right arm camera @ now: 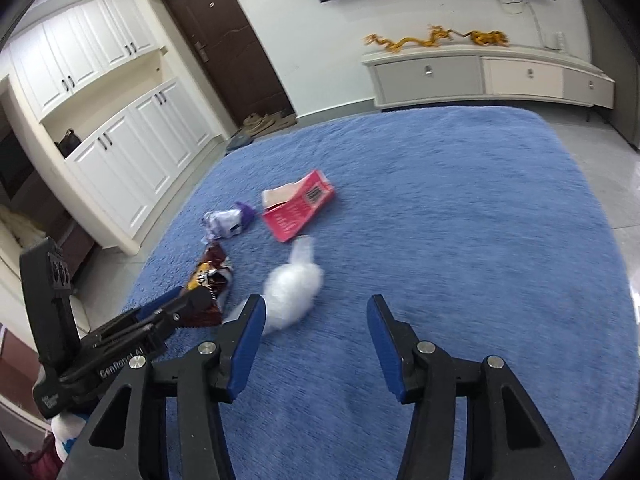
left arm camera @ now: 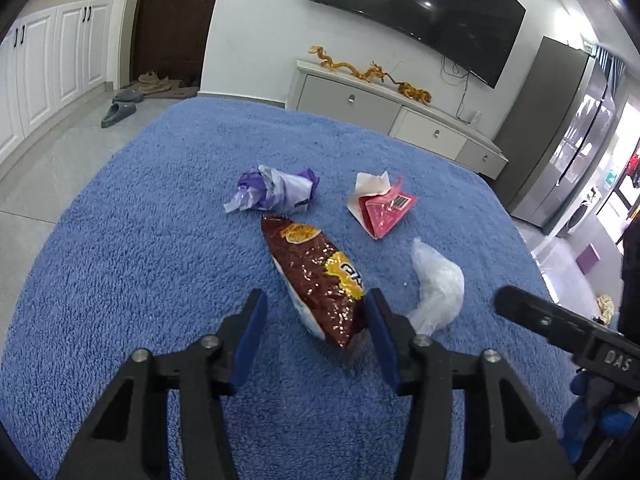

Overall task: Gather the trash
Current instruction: 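Grasp the clear plastic bag with the right tool while the left tool grasps the brown chip bag, then carry both bags over the trash bin and open both tools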

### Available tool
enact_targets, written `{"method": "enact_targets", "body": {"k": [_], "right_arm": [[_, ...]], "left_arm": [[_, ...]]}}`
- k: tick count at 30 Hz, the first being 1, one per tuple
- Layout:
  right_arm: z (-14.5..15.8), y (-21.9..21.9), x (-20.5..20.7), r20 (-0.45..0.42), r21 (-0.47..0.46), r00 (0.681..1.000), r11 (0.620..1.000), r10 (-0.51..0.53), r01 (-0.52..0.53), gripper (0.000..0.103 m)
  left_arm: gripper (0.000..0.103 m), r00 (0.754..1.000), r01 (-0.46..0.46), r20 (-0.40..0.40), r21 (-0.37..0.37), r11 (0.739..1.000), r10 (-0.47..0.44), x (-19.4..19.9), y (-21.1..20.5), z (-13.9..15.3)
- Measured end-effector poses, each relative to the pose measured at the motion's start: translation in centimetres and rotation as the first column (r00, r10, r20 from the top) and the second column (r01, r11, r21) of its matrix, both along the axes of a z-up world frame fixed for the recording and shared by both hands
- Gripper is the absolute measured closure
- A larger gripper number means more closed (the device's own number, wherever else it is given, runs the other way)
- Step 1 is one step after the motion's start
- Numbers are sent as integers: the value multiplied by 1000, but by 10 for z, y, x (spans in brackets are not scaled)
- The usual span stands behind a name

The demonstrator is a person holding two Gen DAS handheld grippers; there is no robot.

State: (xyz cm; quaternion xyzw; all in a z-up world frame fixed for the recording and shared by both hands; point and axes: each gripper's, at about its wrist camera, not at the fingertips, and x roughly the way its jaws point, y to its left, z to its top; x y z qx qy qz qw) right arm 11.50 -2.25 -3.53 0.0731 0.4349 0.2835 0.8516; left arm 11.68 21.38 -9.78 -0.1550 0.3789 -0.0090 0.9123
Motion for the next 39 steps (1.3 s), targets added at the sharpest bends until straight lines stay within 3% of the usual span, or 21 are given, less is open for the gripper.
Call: {"method": "enact_targets", "body": {"k": [10,13,15,31,39], "right_arm": [[-16,29,14,-48,-7,998,999,48,-48,53],[-20,30,17,-60,13,997,999,50,-50,69],[-21,28,17,-62,29,997,998,52,-50,73],[14,-32,-12,67,40,997,998,-46,43,78],[27,-81,-37,115,57,983,989,-141,135,78]], "left_arm": [[76,999,47,13,-33,998,-47,0,-2,2],[81,998,63,20,-39,997,-62,1,-4,3],[84,997,71,27,-32,997,-70,-1,-7,5],[85,986,143,82,54,988,-147,-21,-49,33],[85,960,245,117,84,966,-253,-27,-94,55]]}}
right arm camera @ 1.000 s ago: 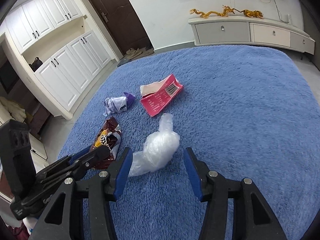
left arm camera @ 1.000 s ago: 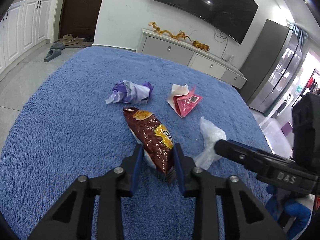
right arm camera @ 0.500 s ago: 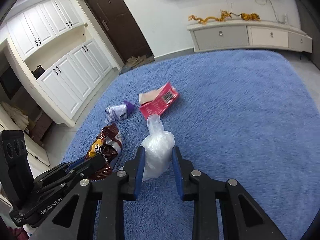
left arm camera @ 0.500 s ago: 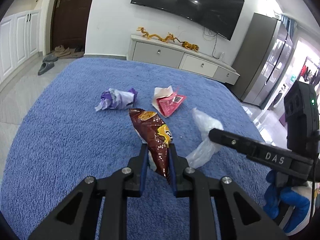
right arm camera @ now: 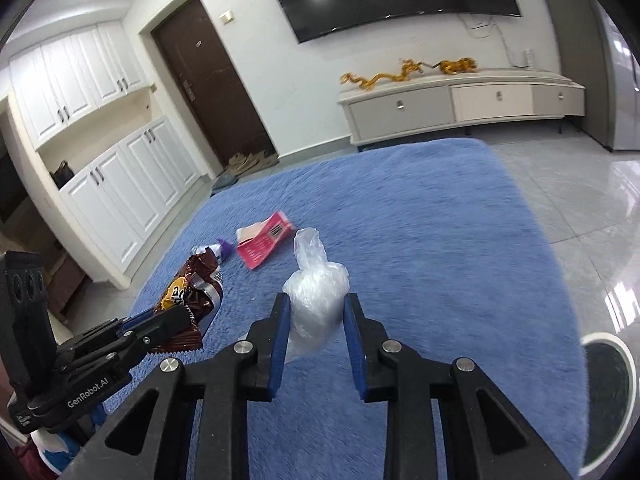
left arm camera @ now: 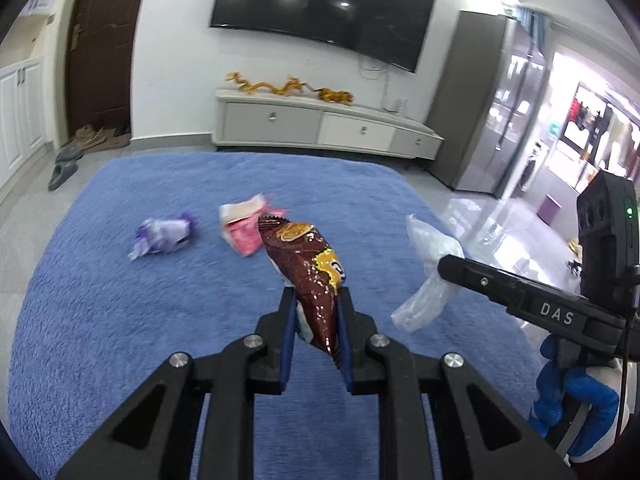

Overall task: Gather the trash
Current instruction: 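Carry both bags over the trash bin and open both tools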

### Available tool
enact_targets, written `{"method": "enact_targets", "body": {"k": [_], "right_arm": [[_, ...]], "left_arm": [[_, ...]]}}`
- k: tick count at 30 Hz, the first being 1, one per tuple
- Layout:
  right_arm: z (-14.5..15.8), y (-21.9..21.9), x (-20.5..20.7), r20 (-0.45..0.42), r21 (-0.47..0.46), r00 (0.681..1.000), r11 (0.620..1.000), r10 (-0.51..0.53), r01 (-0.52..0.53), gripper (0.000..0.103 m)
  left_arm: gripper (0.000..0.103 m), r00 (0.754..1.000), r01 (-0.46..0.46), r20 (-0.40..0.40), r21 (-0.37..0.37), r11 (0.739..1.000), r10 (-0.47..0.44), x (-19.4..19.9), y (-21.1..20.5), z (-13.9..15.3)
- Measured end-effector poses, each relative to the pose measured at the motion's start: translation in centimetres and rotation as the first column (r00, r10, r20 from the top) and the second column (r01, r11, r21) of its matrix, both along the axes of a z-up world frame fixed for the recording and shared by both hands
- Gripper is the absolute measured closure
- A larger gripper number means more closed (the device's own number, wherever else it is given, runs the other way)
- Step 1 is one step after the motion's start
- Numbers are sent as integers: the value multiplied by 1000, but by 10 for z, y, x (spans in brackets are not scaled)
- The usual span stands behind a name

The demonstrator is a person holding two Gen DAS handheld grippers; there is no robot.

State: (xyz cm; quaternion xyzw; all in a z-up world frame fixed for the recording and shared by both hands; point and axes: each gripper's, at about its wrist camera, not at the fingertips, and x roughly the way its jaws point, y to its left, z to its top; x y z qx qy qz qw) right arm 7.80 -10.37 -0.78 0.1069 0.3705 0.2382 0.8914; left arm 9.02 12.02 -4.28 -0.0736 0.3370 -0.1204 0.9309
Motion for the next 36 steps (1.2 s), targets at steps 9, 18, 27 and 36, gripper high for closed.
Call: {"method": "enact_targets", "body": {"k": [9,18,27,36], "right_arm": [[14,-54,-20,45,6,992,993,-121,120,78],[7,-125,-28,36,-6,959,960,-280,280,78],[-12,-231,-39,-21,-38,868,868,-496,495,78],[-59,-300,-40,-135,-142,769,780,-625,609,78]], "left_arm": [[85,991,133,21,21,991,-133,4,-53,20],[85,957,288,-2,91,953,-289,26,-124,20],[85,878,479,-51,88,874,-476,55,-229,8],[85,781,619,-155,66,782,-605,82,-333,-19]]}}
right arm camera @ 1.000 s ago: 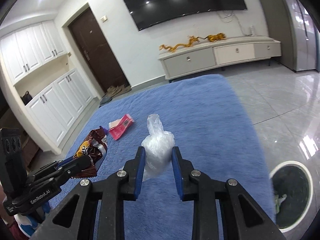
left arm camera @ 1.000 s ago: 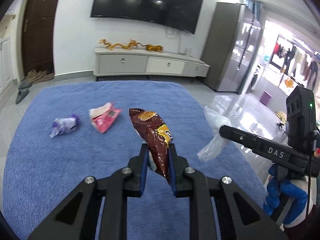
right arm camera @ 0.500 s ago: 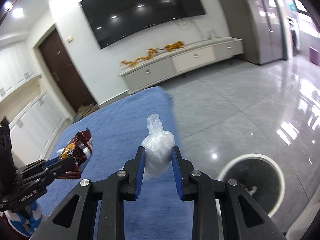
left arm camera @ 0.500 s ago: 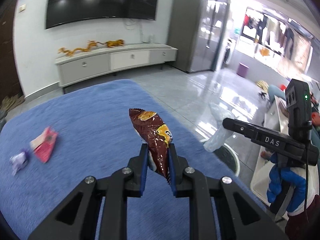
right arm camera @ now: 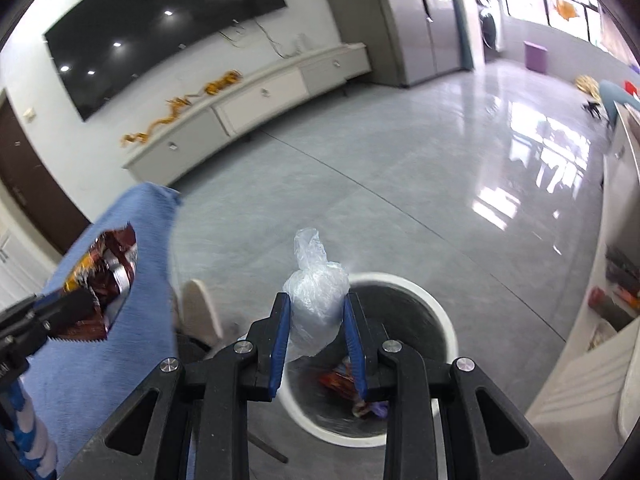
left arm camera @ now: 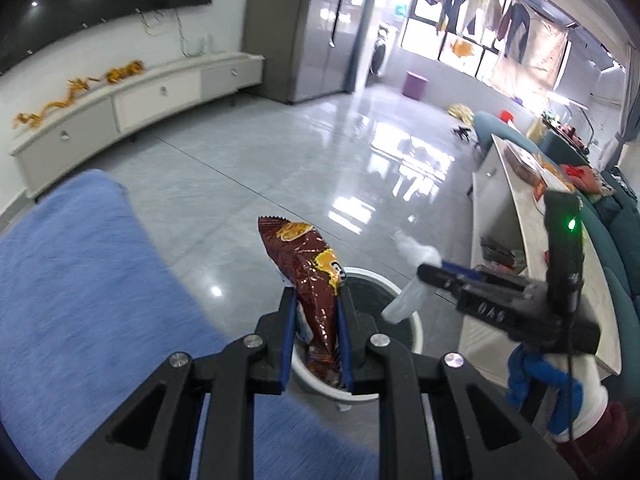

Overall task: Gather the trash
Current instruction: 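Carry both bags over the trash bin and open both tools, then move both open tools back over the rug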

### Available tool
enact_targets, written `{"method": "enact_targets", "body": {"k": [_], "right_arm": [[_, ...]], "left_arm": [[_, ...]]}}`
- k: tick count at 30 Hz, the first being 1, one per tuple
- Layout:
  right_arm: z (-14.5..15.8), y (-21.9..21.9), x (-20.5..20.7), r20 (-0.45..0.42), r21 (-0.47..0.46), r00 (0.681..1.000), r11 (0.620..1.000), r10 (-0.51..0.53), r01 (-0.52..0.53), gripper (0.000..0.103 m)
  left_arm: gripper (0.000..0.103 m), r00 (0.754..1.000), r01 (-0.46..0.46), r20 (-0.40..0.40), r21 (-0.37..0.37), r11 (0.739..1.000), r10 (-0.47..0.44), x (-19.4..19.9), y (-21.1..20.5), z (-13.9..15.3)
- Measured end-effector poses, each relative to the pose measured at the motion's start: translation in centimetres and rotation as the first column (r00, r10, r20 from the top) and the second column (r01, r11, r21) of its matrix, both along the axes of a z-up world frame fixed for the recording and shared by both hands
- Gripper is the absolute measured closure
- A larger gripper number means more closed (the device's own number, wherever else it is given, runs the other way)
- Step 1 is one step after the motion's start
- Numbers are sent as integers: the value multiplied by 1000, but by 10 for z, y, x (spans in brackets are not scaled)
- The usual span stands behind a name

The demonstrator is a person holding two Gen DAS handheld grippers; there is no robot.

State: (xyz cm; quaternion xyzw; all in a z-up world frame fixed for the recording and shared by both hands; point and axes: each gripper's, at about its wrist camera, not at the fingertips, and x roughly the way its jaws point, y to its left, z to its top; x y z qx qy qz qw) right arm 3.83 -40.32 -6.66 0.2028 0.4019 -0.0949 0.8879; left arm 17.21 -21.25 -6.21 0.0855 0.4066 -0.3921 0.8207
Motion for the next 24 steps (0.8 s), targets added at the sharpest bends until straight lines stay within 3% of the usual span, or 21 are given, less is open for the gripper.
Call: {"method": "enact_targets", "body": {"k": [9,12,14,16,21,24], "right_arm": [[-41,-30,9,-98,41,994,998,-42,46,75],[-50,-38,13,-117,50,992,997,-53,59,73],[-53,-40,13,-126,55,990,996,-62,69,60],[-57,-44,10,-126,60,990,995,-70,78,53],[-56,-49,0,-126,68,989,993,-83,92,53],[-50,-49,-4,-115,61,989,994,-88,95,53]], "left_arm": [[82,992,48,-117,20,999,-45,20,-57,-31],[76,986,52,-162,16,998,-49,27,-66,-39],[66,981,55,-187,18,998,-51,29,-72,-45],[57,979,54,-196,14,998,-50,28,-75,-47],[56,978,55,-202,21,998,-50,26,-75,-50],[56,987,40,-159,31,999,-35,19,-74,-45]]}}
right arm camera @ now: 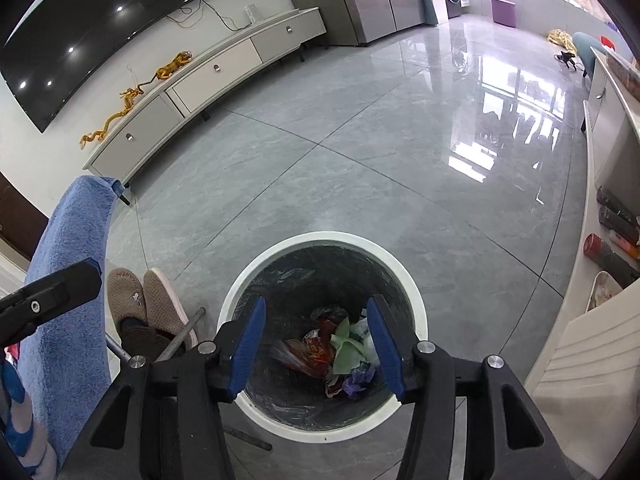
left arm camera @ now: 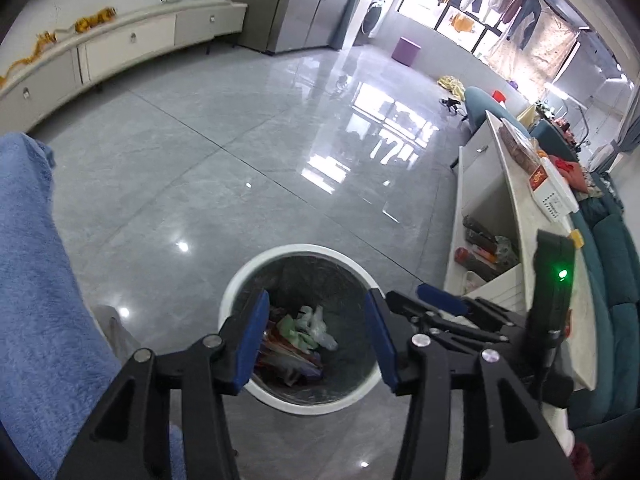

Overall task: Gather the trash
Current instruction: 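Move both open tools back over the rug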

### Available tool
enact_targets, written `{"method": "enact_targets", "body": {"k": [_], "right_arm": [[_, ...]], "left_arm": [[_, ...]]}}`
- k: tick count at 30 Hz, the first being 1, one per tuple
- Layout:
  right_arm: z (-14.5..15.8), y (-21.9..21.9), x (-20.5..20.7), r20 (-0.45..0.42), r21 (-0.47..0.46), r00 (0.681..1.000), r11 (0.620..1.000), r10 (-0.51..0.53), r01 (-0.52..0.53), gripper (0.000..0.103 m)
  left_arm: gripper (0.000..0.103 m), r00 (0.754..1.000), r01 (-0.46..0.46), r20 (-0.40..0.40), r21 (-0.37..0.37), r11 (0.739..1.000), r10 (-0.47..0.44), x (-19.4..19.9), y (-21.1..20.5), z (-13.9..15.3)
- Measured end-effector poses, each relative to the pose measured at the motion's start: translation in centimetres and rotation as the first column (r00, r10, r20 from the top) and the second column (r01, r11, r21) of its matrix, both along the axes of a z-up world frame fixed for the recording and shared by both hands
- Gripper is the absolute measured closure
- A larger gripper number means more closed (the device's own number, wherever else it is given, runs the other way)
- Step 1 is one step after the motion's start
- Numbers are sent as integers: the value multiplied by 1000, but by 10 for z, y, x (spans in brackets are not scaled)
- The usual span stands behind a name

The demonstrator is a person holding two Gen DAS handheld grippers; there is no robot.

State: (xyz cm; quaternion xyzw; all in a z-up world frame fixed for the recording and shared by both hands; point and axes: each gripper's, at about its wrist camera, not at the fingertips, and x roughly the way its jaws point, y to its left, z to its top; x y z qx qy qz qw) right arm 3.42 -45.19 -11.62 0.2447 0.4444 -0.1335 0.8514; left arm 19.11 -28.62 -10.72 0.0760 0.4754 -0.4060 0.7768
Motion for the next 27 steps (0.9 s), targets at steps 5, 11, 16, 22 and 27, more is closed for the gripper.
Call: {"method": "enact_targets", "body": {"k": [5,11,16,22,27], "right_arm": [[14,6,2,24,-25,1000,1000,6,-6,51],[37,20,2,69,-64,998,998,13,-9,39],[66,40,3,131,-111,991,994,28,-13,21],[111,88,15,231,-177,967,982,108,-68,0],[133,132,26,288,-193,937,970,198,-146,0]], "left_arm": [[56,996,-65,59,-12,998,66,-4,19,12],[56,965,-159,198,-77,984,171,-11,58,41],[56,922,-239,294,-78,968,251,-15,101,64],[54,847,-377,380,-62,924,371,-12,154,81],[45,774,-478,435,-72,875,459,-14,206,87]]}}
